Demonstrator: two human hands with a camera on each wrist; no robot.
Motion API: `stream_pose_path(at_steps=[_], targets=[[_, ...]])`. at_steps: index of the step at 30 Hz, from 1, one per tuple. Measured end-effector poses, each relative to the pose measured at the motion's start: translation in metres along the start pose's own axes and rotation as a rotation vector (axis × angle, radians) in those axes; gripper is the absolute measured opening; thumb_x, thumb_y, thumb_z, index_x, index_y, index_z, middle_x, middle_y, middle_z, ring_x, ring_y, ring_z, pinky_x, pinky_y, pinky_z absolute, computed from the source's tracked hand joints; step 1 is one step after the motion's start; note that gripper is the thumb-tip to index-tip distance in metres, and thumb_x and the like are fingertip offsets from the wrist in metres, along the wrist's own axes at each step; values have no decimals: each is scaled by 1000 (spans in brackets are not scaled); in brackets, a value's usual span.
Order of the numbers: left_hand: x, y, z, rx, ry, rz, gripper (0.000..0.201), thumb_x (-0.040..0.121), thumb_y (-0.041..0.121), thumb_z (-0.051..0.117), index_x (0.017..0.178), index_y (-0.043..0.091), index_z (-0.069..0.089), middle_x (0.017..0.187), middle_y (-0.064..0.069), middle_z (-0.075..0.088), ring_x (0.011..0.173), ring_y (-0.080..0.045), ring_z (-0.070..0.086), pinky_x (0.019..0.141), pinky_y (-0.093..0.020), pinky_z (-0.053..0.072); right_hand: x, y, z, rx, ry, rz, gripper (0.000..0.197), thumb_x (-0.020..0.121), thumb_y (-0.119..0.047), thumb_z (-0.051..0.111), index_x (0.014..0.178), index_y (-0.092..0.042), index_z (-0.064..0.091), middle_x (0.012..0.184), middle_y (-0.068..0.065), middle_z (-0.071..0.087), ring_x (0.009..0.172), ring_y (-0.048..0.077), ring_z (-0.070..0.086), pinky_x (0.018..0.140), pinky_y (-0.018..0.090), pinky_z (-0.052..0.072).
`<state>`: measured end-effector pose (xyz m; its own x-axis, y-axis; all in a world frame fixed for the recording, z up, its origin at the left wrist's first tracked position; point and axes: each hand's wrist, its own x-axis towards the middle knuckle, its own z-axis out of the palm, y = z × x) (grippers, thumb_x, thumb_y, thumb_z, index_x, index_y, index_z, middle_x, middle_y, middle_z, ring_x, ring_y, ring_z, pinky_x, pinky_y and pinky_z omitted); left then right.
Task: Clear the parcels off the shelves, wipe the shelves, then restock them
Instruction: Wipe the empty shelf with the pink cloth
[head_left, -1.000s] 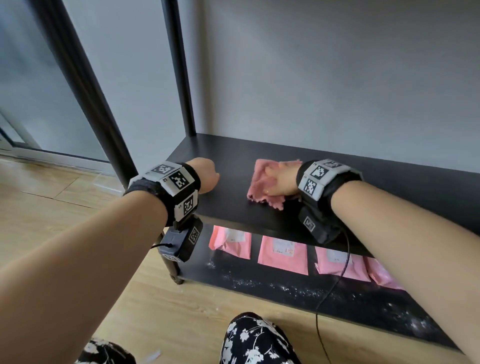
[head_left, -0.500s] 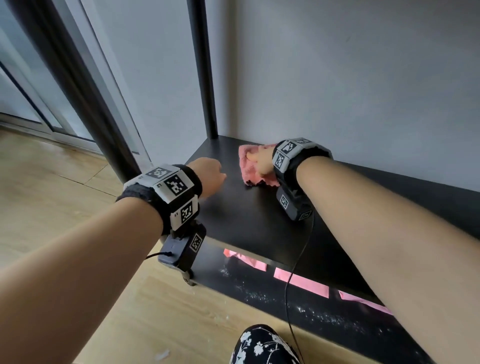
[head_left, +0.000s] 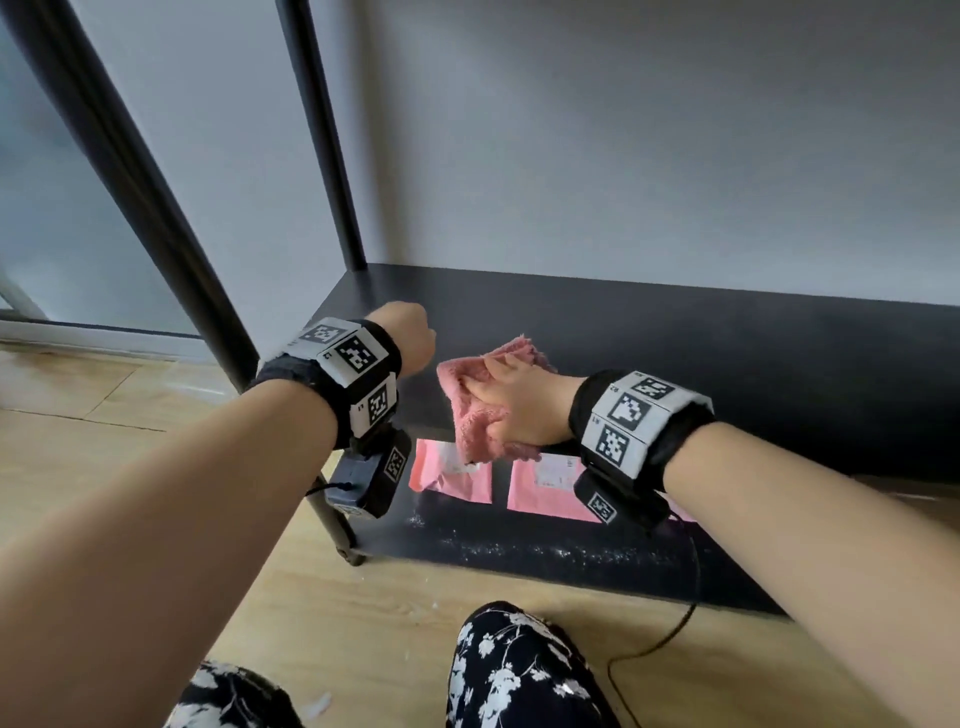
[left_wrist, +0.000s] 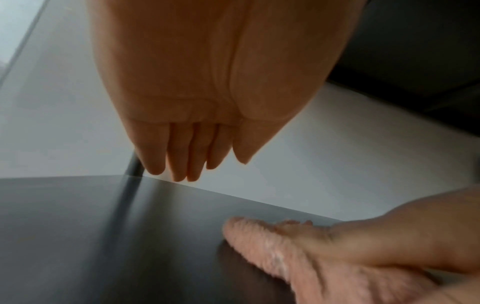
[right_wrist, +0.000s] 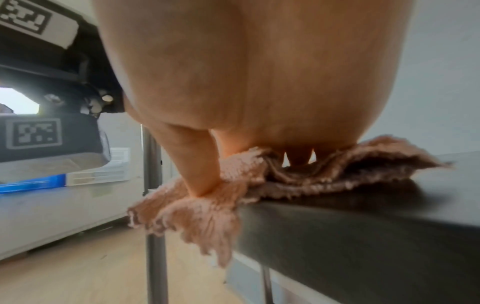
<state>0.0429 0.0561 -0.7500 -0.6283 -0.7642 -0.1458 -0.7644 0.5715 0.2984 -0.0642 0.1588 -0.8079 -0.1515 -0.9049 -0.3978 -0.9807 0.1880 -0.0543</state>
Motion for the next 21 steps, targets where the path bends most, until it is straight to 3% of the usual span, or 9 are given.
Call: stream_pose_path(at_steps=[6,13,16,18,21], targets=[[-22,45,39,138,-129,216,33,99,18,35,111,-4,56,120,-20,57,111,-34,54,87,-33,42,-75,45,30,131,133,287,64,95,-41,32,151,-30,1,158,6,-4,145,29,-5,116,48,3],[-38,111,66,200,-174,410,39,100,28,38,121,0,53,127,-16,54,116,-30,52,92,-34,41,-151,104,55,222,152,578,61,99,-42,23,151,-22,-3,158,9,-12,145,29,-12,118,44,-3],[-47,140,85,221,-195,466,39,97,35,45,116,3,56,121,-14,58,111,-29,55,86,-34,43,-183,139,68,270,166,724,59,100,-41,19,151,-21,-2,158,9,-11,145,29,-11,117,43,-5],[-47,157,95,222,-205,485,39,94,39,49,111,5,58,115,-12,60,105,-29,57,82,-33,45,-198,158,69,309,154,824,59,100,-42,19,151,-22,-3,158,10,-11,145,29,-11,116,44,-7],[-39,177,104,285,-235,462,51,91,50,50,116,6,58,120,-13,59,107,-29,57,89,-35,48,-193,178,62,318,99,912,63,96,-47,21,151,-26,-1,158,12,-8,145,34,-8,117,49,-5]])
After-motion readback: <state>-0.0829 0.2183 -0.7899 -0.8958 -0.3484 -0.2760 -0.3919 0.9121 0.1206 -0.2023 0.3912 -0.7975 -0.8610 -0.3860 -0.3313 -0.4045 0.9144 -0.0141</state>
